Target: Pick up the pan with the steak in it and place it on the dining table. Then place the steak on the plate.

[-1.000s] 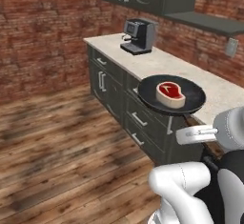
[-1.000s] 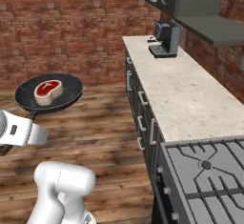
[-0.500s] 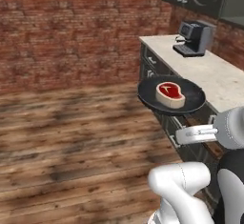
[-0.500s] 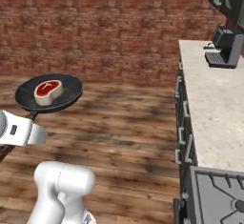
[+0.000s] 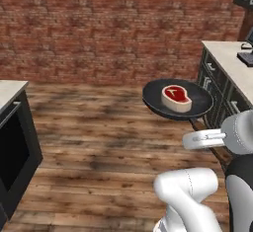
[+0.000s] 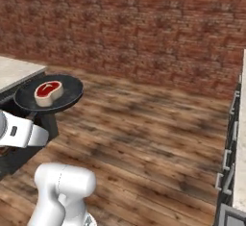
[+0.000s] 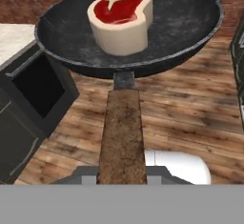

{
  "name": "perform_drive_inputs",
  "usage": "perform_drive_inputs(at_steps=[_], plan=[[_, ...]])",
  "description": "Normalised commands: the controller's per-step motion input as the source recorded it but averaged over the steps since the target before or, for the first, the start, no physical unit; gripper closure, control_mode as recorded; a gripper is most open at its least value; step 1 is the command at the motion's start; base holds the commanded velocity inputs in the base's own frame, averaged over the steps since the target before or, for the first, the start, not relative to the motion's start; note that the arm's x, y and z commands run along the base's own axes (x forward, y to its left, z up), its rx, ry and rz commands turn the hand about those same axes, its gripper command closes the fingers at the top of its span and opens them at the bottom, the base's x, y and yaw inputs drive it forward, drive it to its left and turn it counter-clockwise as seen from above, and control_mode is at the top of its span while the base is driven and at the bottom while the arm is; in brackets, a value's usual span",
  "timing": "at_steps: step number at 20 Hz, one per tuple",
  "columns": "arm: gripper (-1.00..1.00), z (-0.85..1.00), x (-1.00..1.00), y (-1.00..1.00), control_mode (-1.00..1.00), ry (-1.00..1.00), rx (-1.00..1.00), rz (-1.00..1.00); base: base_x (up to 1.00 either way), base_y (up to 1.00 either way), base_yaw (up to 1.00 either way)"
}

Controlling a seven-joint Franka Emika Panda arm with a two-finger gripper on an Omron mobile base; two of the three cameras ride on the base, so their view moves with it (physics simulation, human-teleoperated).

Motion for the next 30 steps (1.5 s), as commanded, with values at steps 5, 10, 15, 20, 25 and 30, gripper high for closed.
perform_drive_inputs(at_steps=[5, 10, 15, 20, 25, 30], plan=[[1.00, 0.00, 0.00, 0.00, 1.00, 0.00, 0.00, 0.00, -0.14, 0.00, 0.48], [1.00, 0.00, 0.00, 0.00, 1.00, 0.00, 0.00, 0.00, -0.06, 0.00, 0.50], [1.00, 0.00, 0.00, 0.00, 1.00, 0.00, 0.00, 0.00, -0.04, 0.00, 0.50], [1.00, 0.00, 0.00, 0.00, 1.00, 0.00, 0.00, 0.00, -0.02, 0.00, 0.50], [1.00, 0.00, 0.00, 0.00, 1.00, 0.00, 0.00, 0.00, -0.05, 0.00, 0.50], [1.00, 0.00, 0.00, 0.00, 1.00, 0.00, 0.00, 0.00, -0.08, 0.00, 0.50]])
